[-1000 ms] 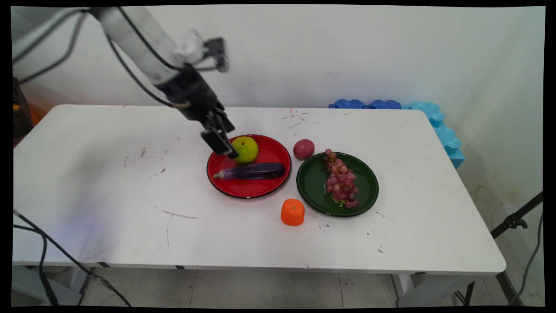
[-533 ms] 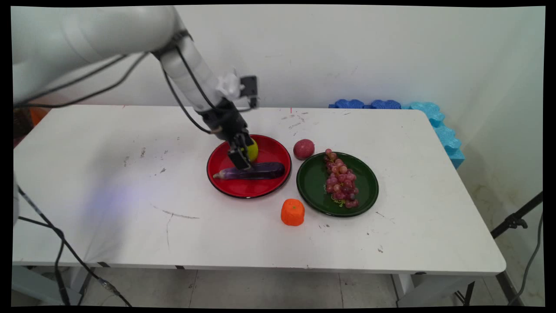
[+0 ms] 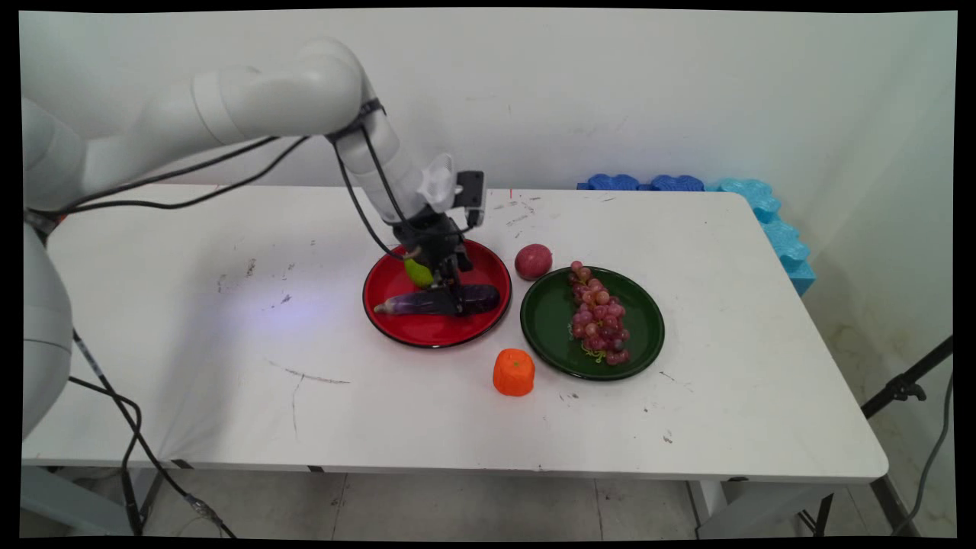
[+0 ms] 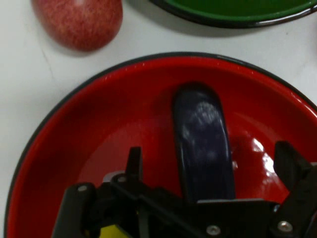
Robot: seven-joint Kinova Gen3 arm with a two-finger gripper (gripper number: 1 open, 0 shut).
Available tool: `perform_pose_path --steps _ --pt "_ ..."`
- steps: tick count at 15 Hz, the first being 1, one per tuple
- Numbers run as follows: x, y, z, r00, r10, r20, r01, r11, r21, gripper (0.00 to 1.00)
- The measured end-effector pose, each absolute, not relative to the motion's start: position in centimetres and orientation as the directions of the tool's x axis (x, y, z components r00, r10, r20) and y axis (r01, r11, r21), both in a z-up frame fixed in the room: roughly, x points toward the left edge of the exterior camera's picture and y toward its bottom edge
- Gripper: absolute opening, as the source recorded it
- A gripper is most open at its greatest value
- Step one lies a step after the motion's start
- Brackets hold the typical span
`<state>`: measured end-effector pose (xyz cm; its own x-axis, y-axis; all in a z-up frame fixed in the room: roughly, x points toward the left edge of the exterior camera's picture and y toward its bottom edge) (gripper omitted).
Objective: Pick up the eggplant from the red plate, then place the picked object on the table
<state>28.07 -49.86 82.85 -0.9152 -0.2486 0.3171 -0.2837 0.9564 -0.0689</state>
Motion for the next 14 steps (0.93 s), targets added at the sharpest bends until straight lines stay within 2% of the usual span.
perform_pose_path --steps 2,3,9,14 --pt "27.4 -50.3 81.9 -0.921 -0.223 0.320 -0.258 0.963 -0.071 1.00" --pt "27.2 -50.3 81.5 -0.923 -0.214 0.320 -0.249 0.966 -0.071 0.00" --pt "26.3 -50.8 81.1 -0.926 -0.200 0.322 -0.234 0.970 -0.070 0.00" --pt "25.5 -50.3 84.9 -0.915 -0.215 0.342 -0.254 0.964 -0.074 0.00"
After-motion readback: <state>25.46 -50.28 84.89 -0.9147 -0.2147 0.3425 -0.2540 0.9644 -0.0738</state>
